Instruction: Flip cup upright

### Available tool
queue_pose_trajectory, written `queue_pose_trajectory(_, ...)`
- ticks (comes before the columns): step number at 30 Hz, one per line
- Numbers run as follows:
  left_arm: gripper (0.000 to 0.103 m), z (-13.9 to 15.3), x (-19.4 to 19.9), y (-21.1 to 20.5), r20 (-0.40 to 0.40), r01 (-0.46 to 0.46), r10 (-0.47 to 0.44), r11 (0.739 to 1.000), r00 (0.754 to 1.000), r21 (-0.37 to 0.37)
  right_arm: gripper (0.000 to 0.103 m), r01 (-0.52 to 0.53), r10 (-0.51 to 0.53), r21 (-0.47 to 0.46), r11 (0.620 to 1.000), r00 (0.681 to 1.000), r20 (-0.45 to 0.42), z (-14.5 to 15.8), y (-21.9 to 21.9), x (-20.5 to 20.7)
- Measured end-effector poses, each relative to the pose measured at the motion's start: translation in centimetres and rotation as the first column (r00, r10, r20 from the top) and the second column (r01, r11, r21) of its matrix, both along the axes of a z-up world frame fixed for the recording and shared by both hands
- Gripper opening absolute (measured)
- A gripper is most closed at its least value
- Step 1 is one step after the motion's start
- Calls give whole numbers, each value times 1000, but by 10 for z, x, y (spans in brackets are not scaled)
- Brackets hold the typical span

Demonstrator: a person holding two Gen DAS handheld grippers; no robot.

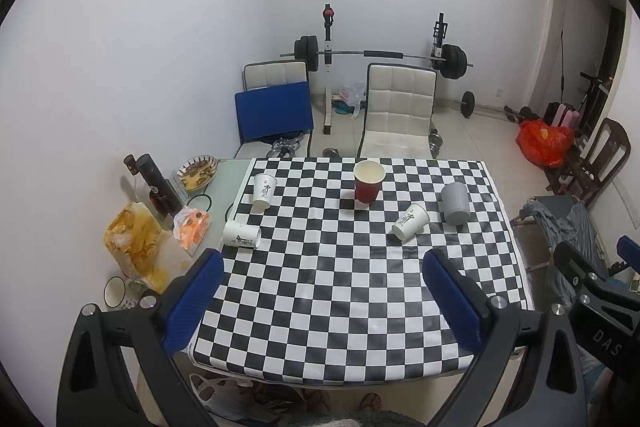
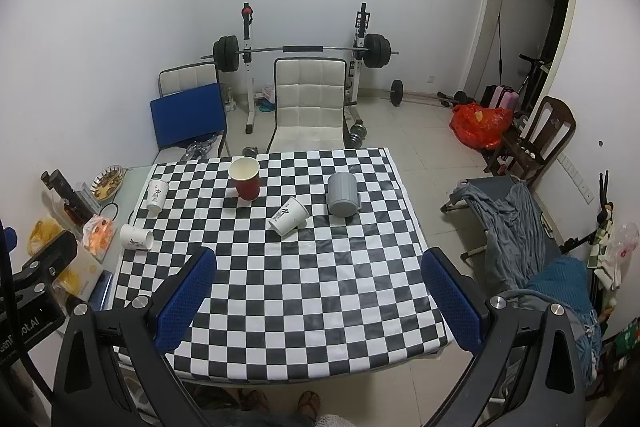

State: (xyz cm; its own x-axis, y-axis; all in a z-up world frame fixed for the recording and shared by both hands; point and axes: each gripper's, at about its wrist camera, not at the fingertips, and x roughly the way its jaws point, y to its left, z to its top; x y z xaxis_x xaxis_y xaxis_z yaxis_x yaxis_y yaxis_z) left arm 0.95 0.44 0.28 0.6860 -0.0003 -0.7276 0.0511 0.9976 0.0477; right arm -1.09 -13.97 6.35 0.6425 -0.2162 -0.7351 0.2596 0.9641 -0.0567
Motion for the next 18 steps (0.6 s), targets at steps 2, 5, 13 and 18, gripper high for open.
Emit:
queue_pose_trajectory(2, 102, 0, -1, 0, -1, 1, -1, 1000, 1000, -2, 103, 0, 0, -3, 1000, 1000, 0, 0, 1, 0)
queue_pose_trajectory(5, 102, 1, 0, 0, 1, 1, -1, 1000, 1000, 1, 103, 1, -1, -4, 1000, 1000, 3, 0, 3, -3)
queue_pose_trajectory(13, 102, 2, 0, 1, 2, 0, 0, 1000, 1000, -5, 103, 1, -1, -8, 1000, 1000, 6, 4, 3, 0)
queue_pose_trajectory(18, 102, 3, 2, 1, 4, 1, -1, 1000, 1000, -10, 103, 1, -1, -9, 1000, 1000, 10, 2, 3, -1)
